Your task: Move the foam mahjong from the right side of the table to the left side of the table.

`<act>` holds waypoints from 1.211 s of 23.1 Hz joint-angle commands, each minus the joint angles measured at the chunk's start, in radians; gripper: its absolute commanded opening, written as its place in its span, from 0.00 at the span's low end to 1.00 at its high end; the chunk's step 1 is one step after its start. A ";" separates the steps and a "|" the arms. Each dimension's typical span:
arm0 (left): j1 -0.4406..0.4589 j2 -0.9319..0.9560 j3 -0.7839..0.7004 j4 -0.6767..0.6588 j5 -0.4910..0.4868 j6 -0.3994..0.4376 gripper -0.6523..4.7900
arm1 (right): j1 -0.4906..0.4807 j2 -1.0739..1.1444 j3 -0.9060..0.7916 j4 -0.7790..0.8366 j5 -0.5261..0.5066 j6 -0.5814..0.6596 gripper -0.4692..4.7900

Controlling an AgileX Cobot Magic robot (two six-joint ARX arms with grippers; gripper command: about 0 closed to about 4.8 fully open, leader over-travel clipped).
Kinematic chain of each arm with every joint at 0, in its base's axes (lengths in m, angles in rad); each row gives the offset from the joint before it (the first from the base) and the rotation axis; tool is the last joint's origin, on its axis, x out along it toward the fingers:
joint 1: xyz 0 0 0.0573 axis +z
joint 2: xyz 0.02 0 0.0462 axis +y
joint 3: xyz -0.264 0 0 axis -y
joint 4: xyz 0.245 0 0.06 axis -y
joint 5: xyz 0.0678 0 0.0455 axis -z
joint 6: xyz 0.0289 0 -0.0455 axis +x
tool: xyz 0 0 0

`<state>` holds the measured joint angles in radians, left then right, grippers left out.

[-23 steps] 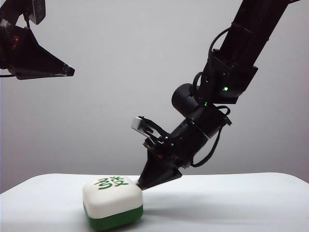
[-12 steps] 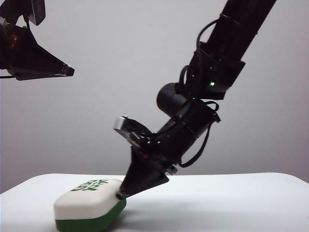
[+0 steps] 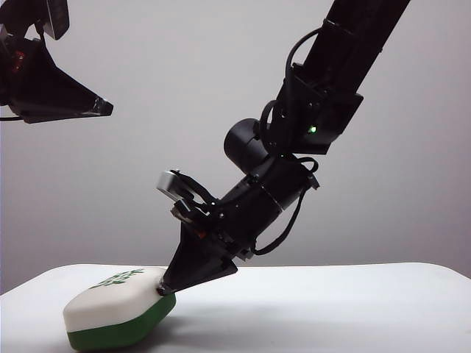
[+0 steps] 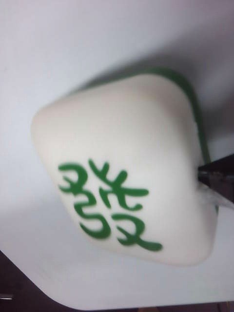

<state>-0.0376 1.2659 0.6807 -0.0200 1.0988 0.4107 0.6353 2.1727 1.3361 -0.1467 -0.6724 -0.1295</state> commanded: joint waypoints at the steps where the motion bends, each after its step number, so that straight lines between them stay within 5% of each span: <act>1: 0.002 -0.003 0.002 -0.004 0.011 0.000 0.11 | 0.000 0.000 0.001 0.018 0.000 0.022 0.08; 11: 0.078 -0.004 0.003 -0.229 -0.190 0.011 0.11 | 0.002 0.006 0.002 0.066 0.000 0.055 0.08; 13: 0.077 -0.014 0.008 -0.311 -0.319 0.000 0.11 | 0.003 0.012 0.002 0.076 -0.001 0.072 0.08; 17: 0.021 -0.041 0.050 -0.517 -0.540 -0.022 0.11 | 0.006 0.012 0.002 0.097 -0.003 0.079 0.08; 21: -0.035 -0.041 0.075 -0.580 -0.608 -0.099 0.11 | 0.005 0.012 0.002 0.129 -0.003 0.107 0.08; 28: -0.124 -0.106 0.077 -0.724 -0.726 -0.066 0.11 | 0.007 0.012 0.002 0.132 -0.014 0.115 0.08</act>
<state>-0.1501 1.1801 0.7517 -0.7090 0.4160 0.3252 0.6376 2.1895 1.3361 -0.0261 -0.6754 -0.0174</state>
